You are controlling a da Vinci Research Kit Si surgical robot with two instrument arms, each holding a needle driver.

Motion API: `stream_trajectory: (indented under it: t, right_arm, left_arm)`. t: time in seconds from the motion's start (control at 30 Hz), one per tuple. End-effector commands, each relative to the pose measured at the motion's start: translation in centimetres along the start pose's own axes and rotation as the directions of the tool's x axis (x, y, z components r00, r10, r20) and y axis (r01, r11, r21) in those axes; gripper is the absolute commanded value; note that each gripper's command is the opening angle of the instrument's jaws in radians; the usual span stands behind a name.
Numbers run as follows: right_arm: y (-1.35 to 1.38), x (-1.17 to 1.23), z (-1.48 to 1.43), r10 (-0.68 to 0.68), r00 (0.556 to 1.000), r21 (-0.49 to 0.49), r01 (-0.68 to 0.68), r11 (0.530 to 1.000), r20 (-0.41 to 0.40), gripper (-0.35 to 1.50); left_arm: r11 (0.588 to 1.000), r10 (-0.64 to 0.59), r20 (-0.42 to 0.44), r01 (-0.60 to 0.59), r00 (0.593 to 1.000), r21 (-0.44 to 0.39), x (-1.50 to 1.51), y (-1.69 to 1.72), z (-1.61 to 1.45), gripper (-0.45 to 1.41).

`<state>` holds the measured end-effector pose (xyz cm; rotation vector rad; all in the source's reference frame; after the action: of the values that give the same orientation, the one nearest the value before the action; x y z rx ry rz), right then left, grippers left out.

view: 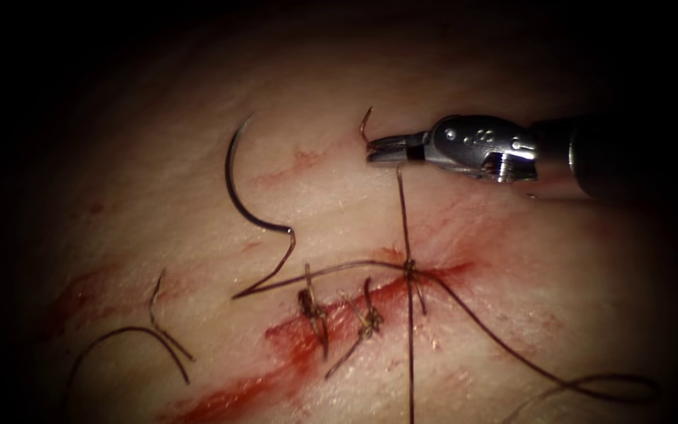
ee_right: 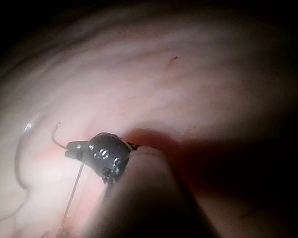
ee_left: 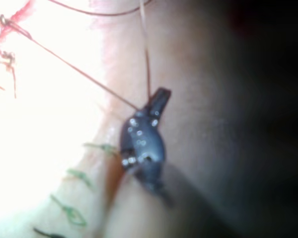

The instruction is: Wound Closure

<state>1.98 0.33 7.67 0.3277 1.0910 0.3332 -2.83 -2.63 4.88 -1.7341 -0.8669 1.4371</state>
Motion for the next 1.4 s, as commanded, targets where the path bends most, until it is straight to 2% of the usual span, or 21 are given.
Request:
stream_trajectory:
  t: [0.03, 0.13, 0.17, 0.23, 0.27, 0.37, 0.4, 0.43, 0.5, 0.57, 0.67, 0.77, 0.8, 0.83, 0.9, 0.97, 1.03, 1.1, 1.27, 1.33, 1.4]
  right_arm:
    - [-0.09, -0.05, -0.01, -0.004, 1.0, 0.025, 0.004, 1.0, -0.005, 0.24]
    - [-0.15, -0.07, -0.16, -0.006, 1.0, 0.052, 0.007, 0.999, -0.016, 0.59]
    - [-0.16, -0.06, -0.25, -0.011, 1.0, 0.059, 0.012, 0.998, -0.026, 0.94]
    - [-0.15, -0.05, -0.4, 0.01, 1.0, 0.024, -0.009, 1.0, -0.029, 1.31]
    - [-0.14, -0.01, -0.6, 0.071, 0.997, -0.029, -0.072, 0.997, -0.029, 1.46]
    - [-0.14, 0.02, -0.77, 0.087, 0.996, -0.02, -0.088, 0.996, -0.032, 1.48]
    - [-0.16, 0.05, -0.96, 0.1, 0.994, -0.01, -0.101, 0.995, -0.039, 1.48]
    - [-0.16, 0.05, -0.96, 0.1, 0.994, -0.01, -0.101, 0.995, -0.039, 1.48]
    - [-0.19, 0.05, -1.23, 0.118, 0.99, -0.001, -0.118, 0.993, -0.078, 1.48]
    - [-0.2, 0.03, -1.31, 0.132, 0.987, 0.001, -0.132, 0.991, -0.091, 1.48]
    - [-0.26, -0.08, -1.58, 0.188, 0.97, 0.011, -0.188, 0.982, -0.155, 1.48]
    - [-0.33, -0.22, -1.89, 0.28, 0.918, 0.051, -0.278, 0.959, -0.282, 1.48]
    - [-0.38, -0.32, -2.1, 0.282, 0.893, 0.064, -0.277, 0.959, -0.35, 1.48]
    - [-0.38, -0.32, -2.1, 0.282, 0.893, 0.064, -0.277, 0.959, -0.35, 1.48]
    - [-0.44, -0.44, -2.24, 0.242, 0.904, 0.003, -0.258, 0.966, -0.352, 1.48]
    - [-0.59, -0.62, -2.32, 0.193, 0.944, -0.05, -0.213, 0.976, -0.268, 1.48]
    - [-0.79, -0.8, -2.32, 0.176, 0.97, -0.081, -0.191, 0.978, -0.165, 1.48]
    - [-0.95, -0.93, -2.27, 0.168, 0.979, -0.102, -0.18, 0.978, -0.114, 1.48]
    - [-1.29, -1.03, -1.86, 0.176, 0.979, -0.123, -0.188, 0.974, -0.104, 1.48]
    - [-1.38, -0.99, -1.64, 0.175, 0.979, -0.107, -0.186, 0.977, -0.105, 1.48]
    - [-1.49, -0.84, -1.26, 0.18, 0.978, -0.085, -0.19, 0.978, -0.107, 1.48]
  left_arm:
    - [1.0, 0.007, -0.014, -0.007, 1.0, 0.005, 0.02, 0.0, 0.03, -0.45]
    - [1.0, 0.023, -0.027, -0.022, 0.999, 0.014, 0.27, -0.04, 0.0, -0.45]
    - [1.0, 0.024, -0.029, -0.023, 0.999, 0.017, 0.33, -0.06, -0.01, -0.45]
    - [0.999, 0.037, -0.037, -0.036, 0.999, 0.023, 0.48, -0.12, -0.04, -0.45]
    - [0.999, 0.04, -0.045, -0.039, 0.998, 0.032, 0.59, -0.18, -0.07, -0.45]
    - [0.998, 0.045, -0.054, -0.043, 0.998, 0.035, 0.69, -0.24, -0.11, -0.45]
    - [0.998, 0.053, -0.058, -0.05, 0.997, 0.046, 0.74, -0.3, -0.16, -0.45]
    - [0.998, 0.053, -0.058, -0.05, 0.997, 0.046, 0.74, -0.3, -0.16, -0.45]
    - [0.998, 0.048, -0.06, -0.045, 0.997, 0.051, 0.81, -0.37, -0.21, -0.45]
    - [0.997, 0.052, -0.065, -0.048, 0.997, 0.057, 0.84, -0.4, -0.24, -0.45]
    - [0.997, 0.052, -0.074, -0.048, 0.996, 0.062, 0.95, -0.5, -0.28, -0.45]
    - [0.996, 0.062, -0.084, -0.056, 0.995, 0.071, 1.07, -0.62, -0.3, -0.45]
    - [0.996, 0.063, -0.095, -0.056, 0.993, 0.073, 1.16, -0.68, -0.32, -0.45]
    - [0.996, 0.063, -0.095, -0.056, 0.993, 0.073, 1.16, -0.68, -0.32, -0.45]
    - [0.995, 0.073, -0.104, -0.065, 0.992, 0.08, 1.27, -0.74, -0.34, -0.45]
    - [0.994, 0.082, -0.115, -0.072, 0.99, 0.084, 1.4, -0.77, -0.35, -0.45]
    - [0.993, 0.085, -0.127, -0.074, 0.988, 0.087, 1.52, -0.78, -0.35, -0.45]
    - [0.993, 0.092, -0.138, -0.08, 0.986, 0.091, 1.65, -0.77, -0.35, -0.45]
    - [0.99, 0.109, -0.16, -0.093, 0.981, 0.102, 1.91, -0.75, -0.29, -0.45]
    - [0.99, 0.114, -0.161, -0.099, 0.98, 0.098, 1.99, -0.73, -0.24, -0.45]
    - [0.99, 0.12, -0.163, -0.106, 0.979, 0.093, 2.08, -0.73, -0.2, -0.45]
